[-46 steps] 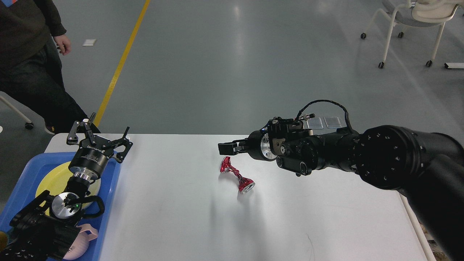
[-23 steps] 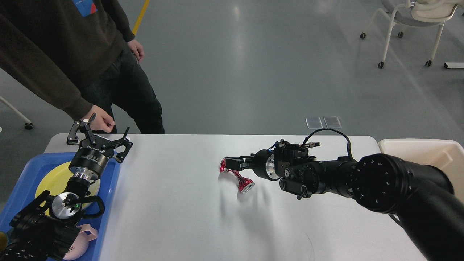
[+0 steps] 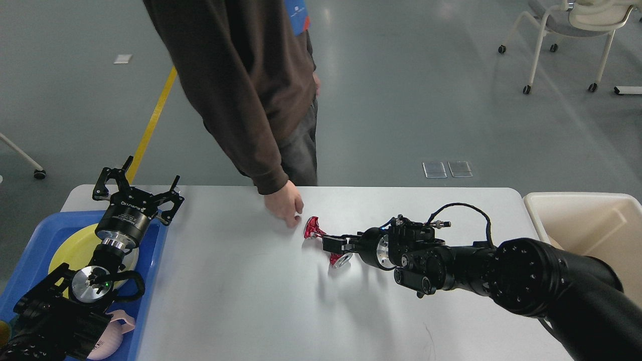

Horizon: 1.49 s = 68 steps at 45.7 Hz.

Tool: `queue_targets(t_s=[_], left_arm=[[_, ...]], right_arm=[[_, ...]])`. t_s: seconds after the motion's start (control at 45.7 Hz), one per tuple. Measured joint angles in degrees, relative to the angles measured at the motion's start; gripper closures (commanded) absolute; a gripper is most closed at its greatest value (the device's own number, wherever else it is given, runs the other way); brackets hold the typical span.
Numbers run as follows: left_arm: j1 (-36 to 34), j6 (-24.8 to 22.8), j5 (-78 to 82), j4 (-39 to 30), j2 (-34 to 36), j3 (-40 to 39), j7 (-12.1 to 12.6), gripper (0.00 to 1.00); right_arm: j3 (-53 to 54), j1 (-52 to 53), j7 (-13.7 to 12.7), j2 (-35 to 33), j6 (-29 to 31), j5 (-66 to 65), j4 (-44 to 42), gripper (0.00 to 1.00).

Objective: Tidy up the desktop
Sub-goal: 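Grasp the crushed red can and pull it toward the bin, then lift the red can and drop it into the white bin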

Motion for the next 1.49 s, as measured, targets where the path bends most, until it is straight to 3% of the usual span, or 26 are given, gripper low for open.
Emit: queue_targets(t_s=[0.723,0.832,0.942,1.073,1.161,1.489], left_arm=[[0.05,0.0,0.0,0.0,-0.08,-0.18,0.0,0.0],[0.03,0.0,0.0,0.0,-0.08,-0.18,0.0,0.0],[0.0,0.0,0.0,0.0,-0.11,-0.18,-0.01,0.0],[-0.01,0.0,0.0,0.0,-0.15,-0.18,-0.01,0.0],[-0.01,0.0,0.0,0.0,-0.16,-0.18,-0.08,0.0],[-0.01,0.0,0.0,0.0,-0.17,-0.18,-0.07,0.0]], right_arm=[[-0.06,-5.29,-0.74,-0.07,-3.12,-0.65,-0.51,0.02],[-0.07,-5.48,-1.47,-0.09,-3.12,-0.65,-1.41,0.26],[-0.15,-6.04,-1.81,-0.09,-3.06,-0.84,-2.55,0.44],[-0.3,-6.64,-2.01,-0.03,-2.97,-2.56,-3.69,0.55],[-0.35,-6.9,-2.01,0.0,-2.85,-3.39,-3.96,0.99],[-1.16,-6.25,-1.98,0.46,-1.74,-3.59,-3.52,1.0]])
